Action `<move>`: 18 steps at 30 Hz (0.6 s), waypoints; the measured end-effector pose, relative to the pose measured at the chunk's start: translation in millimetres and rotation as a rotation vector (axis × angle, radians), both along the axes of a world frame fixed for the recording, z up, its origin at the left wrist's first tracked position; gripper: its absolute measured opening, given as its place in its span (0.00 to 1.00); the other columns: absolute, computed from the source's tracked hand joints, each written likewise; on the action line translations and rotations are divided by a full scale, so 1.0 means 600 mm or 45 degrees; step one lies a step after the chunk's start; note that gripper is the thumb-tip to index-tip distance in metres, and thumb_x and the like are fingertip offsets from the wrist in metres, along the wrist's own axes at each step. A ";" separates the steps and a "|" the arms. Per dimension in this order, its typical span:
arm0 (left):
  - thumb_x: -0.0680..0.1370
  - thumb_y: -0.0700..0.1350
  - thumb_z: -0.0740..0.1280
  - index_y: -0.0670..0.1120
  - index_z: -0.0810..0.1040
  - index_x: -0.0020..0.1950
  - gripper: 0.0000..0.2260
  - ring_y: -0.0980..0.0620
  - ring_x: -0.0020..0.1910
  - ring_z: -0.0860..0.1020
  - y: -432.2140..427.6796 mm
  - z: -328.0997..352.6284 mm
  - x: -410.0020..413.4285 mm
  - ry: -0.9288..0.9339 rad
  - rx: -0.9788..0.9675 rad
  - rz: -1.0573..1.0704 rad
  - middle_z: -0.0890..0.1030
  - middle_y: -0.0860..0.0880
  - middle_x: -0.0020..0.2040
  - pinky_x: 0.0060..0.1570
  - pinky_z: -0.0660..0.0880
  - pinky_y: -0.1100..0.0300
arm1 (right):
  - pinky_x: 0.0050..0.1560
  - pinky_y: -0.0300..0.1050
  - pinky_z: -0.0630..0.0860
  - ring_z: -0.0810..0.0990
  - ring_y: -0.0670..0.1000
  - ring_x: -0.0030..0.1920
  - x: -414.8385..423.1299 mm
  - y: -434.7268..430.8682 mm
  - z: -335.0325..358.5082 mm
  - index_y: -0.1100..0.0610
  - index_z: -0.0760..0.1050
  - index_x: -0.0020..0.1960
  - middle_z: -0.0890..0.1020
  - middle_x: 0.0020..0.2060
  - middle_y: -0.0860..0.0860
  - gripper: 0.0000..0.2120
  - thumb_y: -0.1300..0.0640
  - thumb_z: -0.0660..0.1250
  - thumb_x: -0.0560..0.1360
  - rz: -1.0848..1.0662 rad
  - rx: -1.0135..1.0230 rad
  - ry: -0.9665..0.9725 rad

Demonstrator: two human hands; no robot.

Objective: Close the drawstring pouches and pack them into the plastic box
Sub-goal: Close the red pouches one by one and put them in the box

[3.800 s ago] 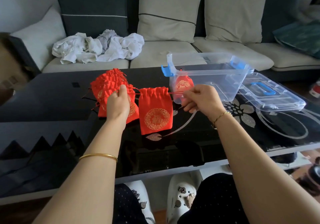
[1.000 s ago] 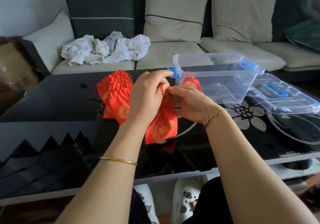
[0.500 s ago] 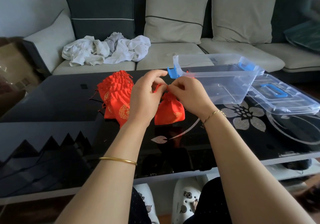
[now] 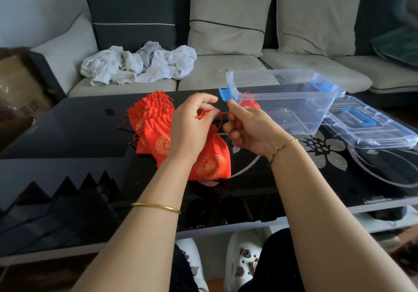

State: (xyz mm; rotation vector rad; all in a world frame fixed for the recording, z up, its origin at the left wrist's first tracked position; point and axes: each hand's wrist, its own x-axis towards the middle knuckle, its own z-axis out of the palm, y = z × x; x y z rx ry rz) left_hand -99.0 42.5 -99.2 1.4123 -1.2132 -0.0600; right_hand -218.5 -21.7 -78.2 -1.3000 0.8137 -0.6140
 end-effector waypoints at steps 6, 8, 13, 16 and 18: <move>0.74 0.37 0.70 0.42 0.81 0.53 0.08 0.66 0.40 0.80 0.004 0.004 0.007 0.144 0.064 -0.074 0.81 0.56 0.41 0.44 0.75 0.72 | 0.27 0.34 0.69 0.72 0.44 0.24 -0.015 -0.009 0.003 0.56 0.72 0.39 0.75 0.29 0.49 0.11 0.53 0.62 0.78 0.093 0.183 -0.113; 0.76 0.38 0.68 0.41 0.81 0.53 0.08 0.65 0.38 0.80 0.006 0.004 0.012 0.136 0.086 -0.095 0.81 0.56 0.41 0.42 0.75 0.72 | 0.28 0.34 0.70 0.72 0.43 0.26 -0.021 -0.012 0.003 0.56 0.73 0.40 0.75 0.30 0.49 0.09 0.55 0.63 0.78 0.101 0.213 -0.139; 0.80 0.43 0.61 0.44 0.80 0.56 0.10 0.58 0.42 0.81 0.006 0.000 0.023 0.041 0.167 0.000 0.82 0.52 0.44 0.45 0.75 0.69 | 0.29 0.35 0.70 0.71 0.45 0.28 -0.023 -0.015 -0.003 0.58 0.74 0.41 0.74 0.30 0.50 0.07 0.58 0.63 0.78 -0.073 0.059 0.037; 0.82 0.49 0.56 0.44 0.79 0.53 0.14 0.56 0.42 0.79 0.004 -0.005 0.029 0.054 0.263 0.063 0.82 0.50 0.45 0.45 0.74 0.65 | 0.29 0.36 0.70 0.70 0.45 0.27 -0.018 -0.016 -0.008 0.58 0.73 0.38 0.73 0.28 0.51 0.12 0.56 0.62 0.79 -0.260 -0.132 0.205; 0.83 0.52 0.53 0.45 0.78 0.45 0.18 0.52 0.41 0.79 0.003 -0.007 0.033 0.106 0.305 0.156 0.82 0.48 0.43 0.47 0.75 0.57 | 0.29 0.37 0.70 0.69 0.45 0.27 -0.016 -0.018 -0.011 0.57 0.73 0.37 0.72 0.27 0.50 0.13 0.54 0.61 0.79 -0.318 -0.149 0.258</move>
